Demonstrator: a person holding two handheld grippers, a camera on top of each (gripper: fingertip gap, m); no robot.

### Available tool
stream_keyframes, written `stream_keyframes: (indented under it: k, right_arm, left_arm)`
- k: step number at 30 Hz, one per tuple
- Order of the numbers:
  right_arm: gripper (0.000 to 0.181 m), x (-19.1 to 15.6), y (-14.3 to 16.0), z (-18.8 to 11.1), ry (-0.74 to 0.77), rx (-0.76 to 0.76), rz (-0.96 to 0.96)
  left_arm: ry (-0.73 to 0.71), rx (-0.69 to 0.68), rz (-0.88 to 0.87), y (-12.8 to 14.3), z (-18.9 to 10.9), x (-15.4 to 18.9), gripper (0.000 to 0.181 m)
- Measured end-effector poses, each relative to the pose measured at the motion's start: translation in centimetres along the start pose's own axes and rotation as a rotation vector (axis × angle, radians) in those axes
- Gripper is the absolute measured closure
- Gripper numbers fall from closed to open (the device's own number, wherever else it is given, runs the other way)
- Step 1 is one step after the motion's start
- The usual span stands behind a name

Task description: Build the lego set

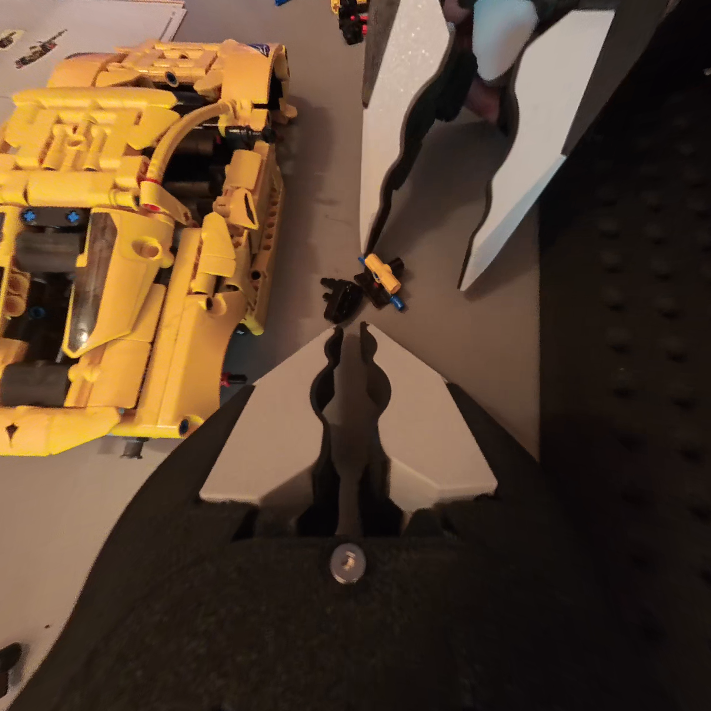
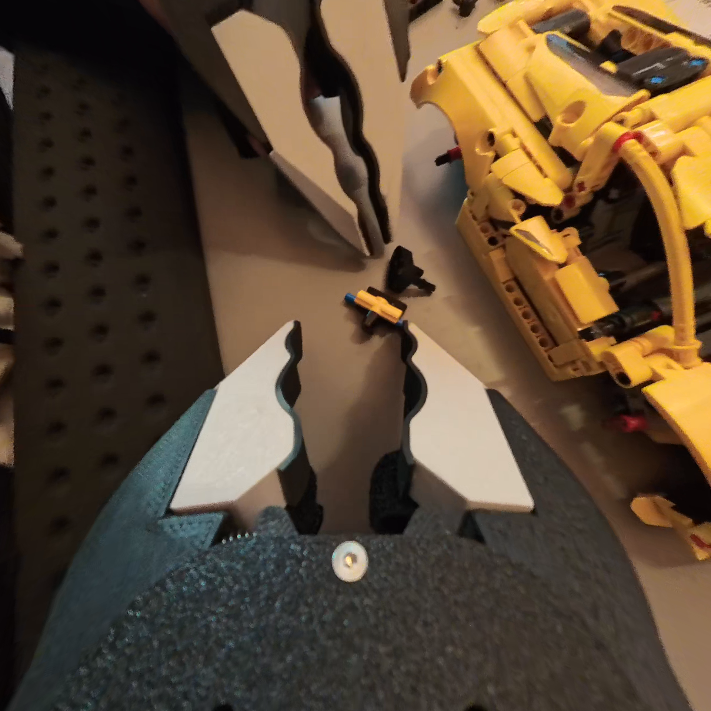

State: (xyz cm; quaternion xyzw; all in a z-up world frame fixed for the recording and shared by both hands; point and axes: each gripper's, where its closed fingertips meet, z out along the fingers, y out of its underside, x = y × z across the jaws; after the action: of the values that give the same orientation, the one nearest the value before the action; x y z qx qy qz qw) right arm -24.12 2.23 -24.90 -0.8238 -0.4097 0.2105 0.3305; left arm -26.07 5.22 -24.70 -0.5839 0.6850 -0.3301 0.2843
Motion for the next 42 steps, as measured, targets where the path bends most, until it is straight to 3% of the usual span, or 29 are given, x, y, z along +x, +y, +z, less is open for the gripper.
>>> stream_keyframes:
  k: [8, 11, 14, 18, 21, 28, 34, 36, 42]
  right_arm:
    - [0.163, 1.3, -0.5, 0.1, 0.089, 0.012, 0.007]
    - [0.165, 1.1, -0.5, 0.0, 0.059, 0.029, -0.023]
    - [0.166, -1.0, -0.2, -0.1, -0.118, 0.031, -0.132]
    - [0.164, -0.8, -0.6, 0.3, -0.162, 0.017, -0.244]
    - [0.149, -0.5, -1.1, 0.0, -0.183, 0.045, -0.192]
    - [0.155, 2.1, -1.7, 0.9, -0.089, 0.072, 0.151]
    - [0.16, 2.1, -1.6, 1.8, -0.1, 0.064, 0.241]
    - [0.173, 1.6, -1.8, 2.2, -0.116, 0.064, 0.234]
    - [0.175, 1.3, -2.2, 1.6, -0.045, 0.08, -0.007]
  left_arm:
    - [-0.018, 0.029, -0.061, -0.3, -0.3, -1.0, 0.166]
    - [0.016, 0.042, -0.101, -0.4, -0.5, -1.0, 0.165]
    - [0.098, 0.035, -0.154, -0.4, -0.4, -0.4, 0.163]
    - [0.125, 0.019, -0.18, -0.3, -0.2, -0.2, 0.162]
    - [0.116, 0.041, -0.172, -0.5, -0.4, -0.3, 0.163]
    - [0.045, 0.036, -0.123, -0.4, -0.3, -0.9, 0.163]
    - [0.044, 0.0, -0.094, 0.0, 0.0, -0.5, 0.163]
    - [0.046, -0.014, -0.082, 0.1, 0.2, -0.4, 0.163]
    - [0.064, 0.036, -0.096, -0.5, -0.3, -0.4, 0.163]
